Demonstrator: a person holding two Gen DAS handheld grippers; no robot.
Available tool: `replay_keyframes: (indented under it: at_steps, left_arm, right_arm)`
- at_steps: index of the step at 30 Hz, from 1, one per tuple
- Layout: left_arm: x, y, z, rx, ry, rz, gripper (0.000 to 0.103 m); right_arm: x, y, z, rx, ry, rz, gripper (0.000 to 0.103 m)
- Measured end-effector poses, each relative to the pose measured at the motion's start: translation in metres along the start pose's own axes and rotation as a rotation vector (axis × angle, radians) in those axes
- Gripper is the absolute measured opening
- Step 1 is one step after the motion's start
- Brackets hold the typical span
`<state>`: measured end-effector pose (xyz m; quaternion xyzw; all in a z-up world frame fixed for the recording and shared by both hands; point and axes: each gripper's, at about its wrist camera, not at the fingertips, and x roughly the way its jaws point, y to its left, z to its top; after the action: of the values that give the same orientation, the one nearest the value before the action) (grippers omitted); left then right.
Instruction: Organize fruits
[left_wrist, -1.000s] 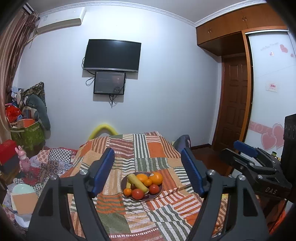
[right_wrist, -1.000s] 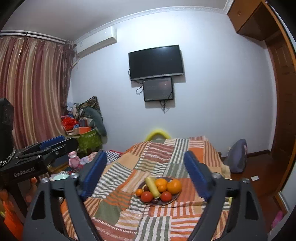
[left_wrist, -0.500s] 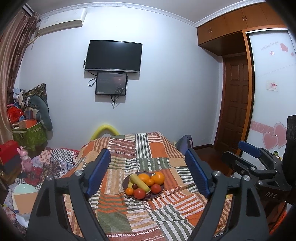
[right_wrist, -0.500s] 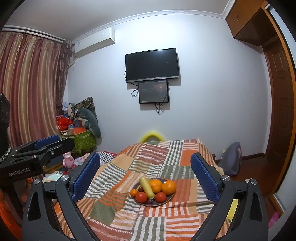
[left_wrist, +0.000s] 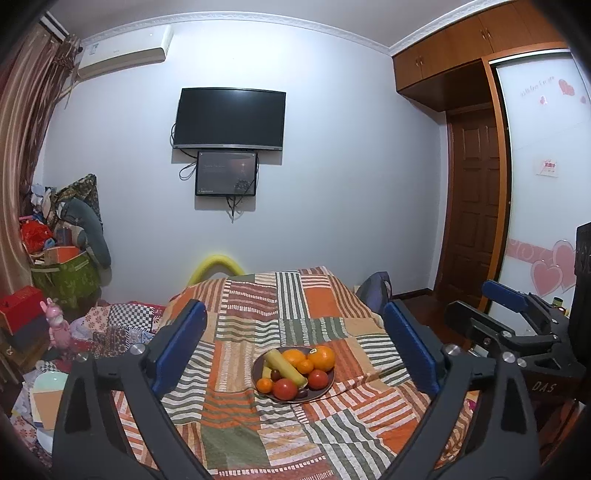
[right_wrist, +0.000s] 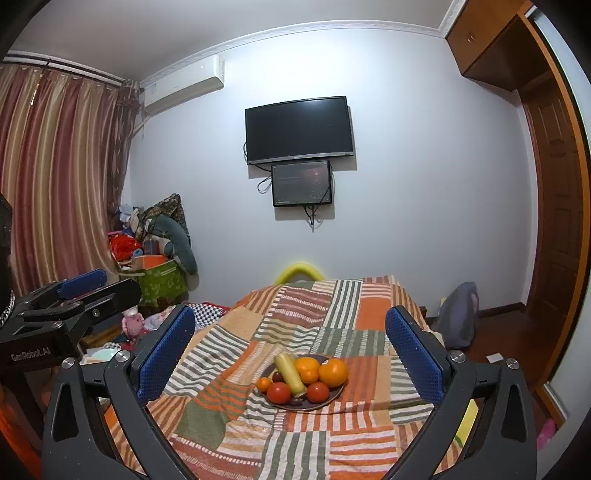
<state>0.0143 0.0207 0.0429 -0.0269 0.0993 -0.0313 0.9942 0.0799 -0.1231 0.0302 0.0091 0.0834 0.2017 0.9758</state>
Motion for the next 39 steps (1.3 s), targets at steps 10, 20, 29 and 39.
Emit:
replay_keyframes:
  at_steps: [10, 20, 29, 39]
  left_arm:
    - [0.0016, -0.0004, -0.0025, -0.002, 0.005, 0.009, 0.103]
    - [0.0042, -0.0010, -0.0043, -0.001, 0.017, 0.008, 0.103]
    - [0.0048, -0.0022, -0.0040, -0.001, 0.026, -0.004, 0.103]
    - [0.0055, -0.0038, -0.0055, 0.004, 0.035, -0.019, 0.103]
  right_arm:
    - [-0.0025, 0.0000, 0.0014, 0.004, 0.001, -0.007, 0.103]
    - [-0.0042, -0.0007, 0.0032, 0.006, -0.002, -0.010, 0.103]
    - [-0.0047, 0.0002, 0.0040, 0.005, -0.003, -0.013, 0.103]
    - [-0.0059, 0.0009, 0.0042, 0.005, -0.004, -0.013, 0.103]
